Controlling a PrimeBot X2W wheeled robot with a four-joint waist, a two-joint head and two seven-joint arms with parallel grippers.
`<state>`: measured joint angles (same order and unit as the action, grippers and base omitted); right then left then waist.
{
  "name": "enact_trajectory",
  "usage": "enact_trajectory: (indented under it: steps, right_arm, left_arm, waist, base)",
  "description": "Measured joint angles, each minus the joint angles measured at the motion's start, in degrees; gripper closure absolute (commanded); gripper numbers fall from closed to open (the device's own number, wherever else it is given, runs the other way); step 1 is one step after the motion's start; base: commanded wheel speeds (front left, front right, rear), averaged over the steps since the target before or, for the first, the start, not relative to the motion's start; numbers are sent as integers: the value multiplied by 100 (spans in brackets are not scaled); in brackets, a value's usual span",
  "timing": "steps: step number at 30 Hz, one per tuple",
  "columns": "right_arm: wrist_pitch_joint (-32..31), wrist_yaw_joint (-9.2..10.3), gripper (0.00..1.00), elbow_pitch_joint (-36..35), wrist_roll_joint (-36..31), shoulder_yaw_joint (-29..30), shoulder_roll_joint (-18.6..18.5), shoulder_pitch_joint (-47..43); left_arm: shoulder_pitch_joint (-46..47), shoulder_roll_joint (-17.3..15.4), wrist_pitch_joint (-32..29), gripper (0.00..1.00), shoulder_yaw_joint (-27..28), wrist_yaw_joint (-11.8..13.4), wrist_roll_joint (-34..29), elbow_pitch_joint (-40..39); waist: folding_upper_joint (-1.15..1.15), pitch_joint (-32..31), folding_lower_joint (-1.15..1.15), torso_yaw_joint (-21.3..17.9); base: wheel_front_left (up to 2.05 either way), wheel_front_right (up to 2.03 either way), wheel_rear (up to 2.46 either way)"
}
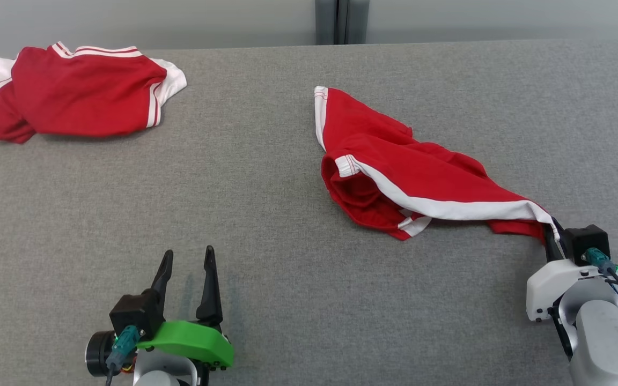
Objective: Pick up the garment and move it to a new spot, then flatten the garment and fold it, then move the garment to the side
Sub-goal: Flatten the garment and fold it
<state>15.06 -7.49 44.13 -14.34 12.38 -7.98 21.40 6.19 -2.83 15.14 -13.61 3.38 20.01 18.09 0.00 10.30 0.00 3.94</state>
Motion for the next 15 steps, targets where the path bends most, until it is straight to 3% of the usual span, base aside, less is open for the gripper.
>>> enact_trajectory:
  steps: [1, 3, 4, 7, 8, 9, 10, 15]
  right_arm:
    - [0, 0, 100, -16, -2, 14, -3, -3]
    - [0, 0, 65, -104, -16, 21, -3, -16]
    - [0, 0, 57, -137, -19, 21, 0, -24]
    - [0, 0, 56, -221, -15, 35, 1, -114]
    - [0, 0, 45, -236, -13, 44, 0, -135]
    - [0, 0, 18, -255, 4, 53, 0, -151]
    - [0, 0, 0, -274, 14, 55, -3, -165]
    - [0, 0, 0, -513, 154, -4, 7, -270]
  left_arm:
    - [1, 0, -1, 0, 3, 0, -2, 5]
    - [2, 0, 0, 0, 8, 0, -9, 16]
    - [2, 0, -1, 0, 9, 0, -12, 20]
    - [3, 0, -1, 0, 13, 0, -24, 29]
    - [3, 0, -1, 0, 15, 0, -24, 31]
    - [3, 0, 0, 0, 19, -1, -24, 32]
    - [3, 0, -1, 0, 22, -1, -24, 32]
    - [3, 0, 0, 0, 26, -2, -25, 27]
  waist:
    - [0, -5, 0, -20]
    - [0, -15, 0, -53]
    - [0, -23, 0, -70]
    - [0, -50, 0, -109]
    - [0, -58, 0, -119]
    - [0, -69, 0, -131]
    - [0, -79, 0, -142]
    - [0, -138, 0, -194]
  base:
    - [0, 0, 0]
    - [0, 0, 0]
    - [0, 0, 0]
    - [0, 0, 0]
    - [0, 0, 0]
    - [0, 0, 0]
    - [0, 0, 0]
    - [0, 0, 0]
